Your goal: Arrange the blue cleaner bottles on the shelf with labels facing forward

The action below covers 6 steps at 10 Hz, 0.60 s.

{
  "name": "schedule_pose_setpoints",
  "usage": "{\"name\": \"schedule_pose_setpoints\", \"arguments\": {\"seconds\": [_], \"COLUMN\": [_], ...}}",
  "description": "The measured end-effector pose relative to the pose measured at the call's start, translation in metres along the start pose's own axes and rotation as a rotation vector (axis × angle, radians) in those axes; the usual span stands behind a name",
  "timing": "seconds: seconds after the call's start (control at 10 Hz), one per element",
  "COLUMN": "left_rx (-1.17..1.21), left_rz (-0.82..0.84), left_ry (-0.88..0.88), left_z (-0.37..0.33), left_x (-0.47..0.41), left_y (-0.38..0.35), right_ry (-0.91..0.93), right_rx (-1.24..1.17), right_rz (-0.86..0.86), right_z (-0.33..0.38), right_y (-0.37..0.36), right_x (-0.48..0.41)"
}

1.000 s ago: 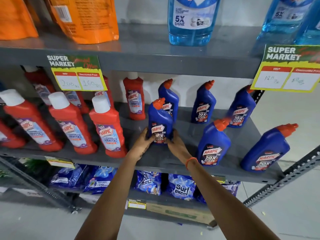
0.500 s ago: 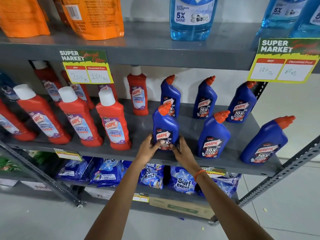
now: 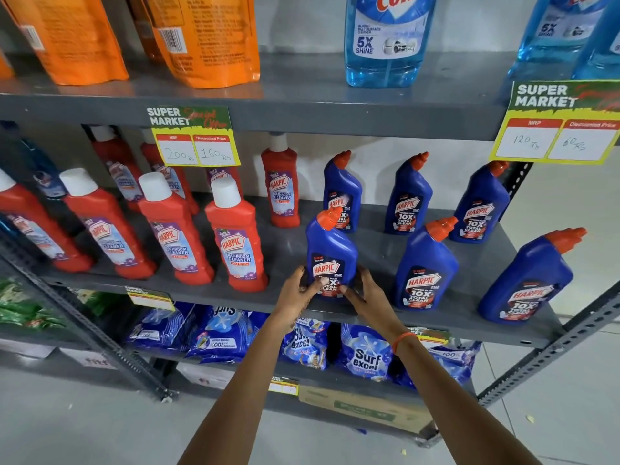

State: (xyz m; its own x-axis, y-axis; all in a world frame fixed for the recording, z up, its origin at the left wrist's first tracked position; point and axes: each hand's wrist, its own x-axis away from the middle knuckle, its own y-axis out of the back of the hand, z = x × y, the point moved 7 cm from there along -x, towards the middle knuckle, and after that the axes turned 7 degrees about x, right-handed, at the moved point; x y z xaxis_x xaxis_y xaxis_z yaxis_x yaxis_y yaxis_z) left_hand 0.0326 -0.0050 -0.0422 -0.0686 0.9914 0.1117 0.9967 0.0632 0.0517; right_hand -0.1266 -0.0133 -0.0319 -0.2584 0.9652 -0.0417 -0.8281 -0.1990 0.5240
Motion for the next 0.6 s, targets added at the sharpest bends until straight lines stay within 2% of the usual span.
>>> {"name": "schedule_pose_setpoints", "arguments": {"seconds": [0.3, 0.5, 0.6], "left_rx": [0.026, 0.017, -0.061], "left_rz": [0.018, 0.021, 0.004], "left_ry": [-0.014, 0.017, 0.047], "left_z": [0.0, 0.003, 0.0], "left_x": [0.002, 0.004, 0.013], "left_y": [-0.001, 0.003, 0.001], "right_ry": [-0.007, -0.084, -0.189], "right_rx": [0.026, -0.002, 0.021], "right_rz": [-0.006, 0.02, 0.032], "right_z": [-0.001, -0.003, -0.006], "right_y": [-0.001, -0.003, -0.003], "right_x": [0.003, 0.006, 0.005]}}
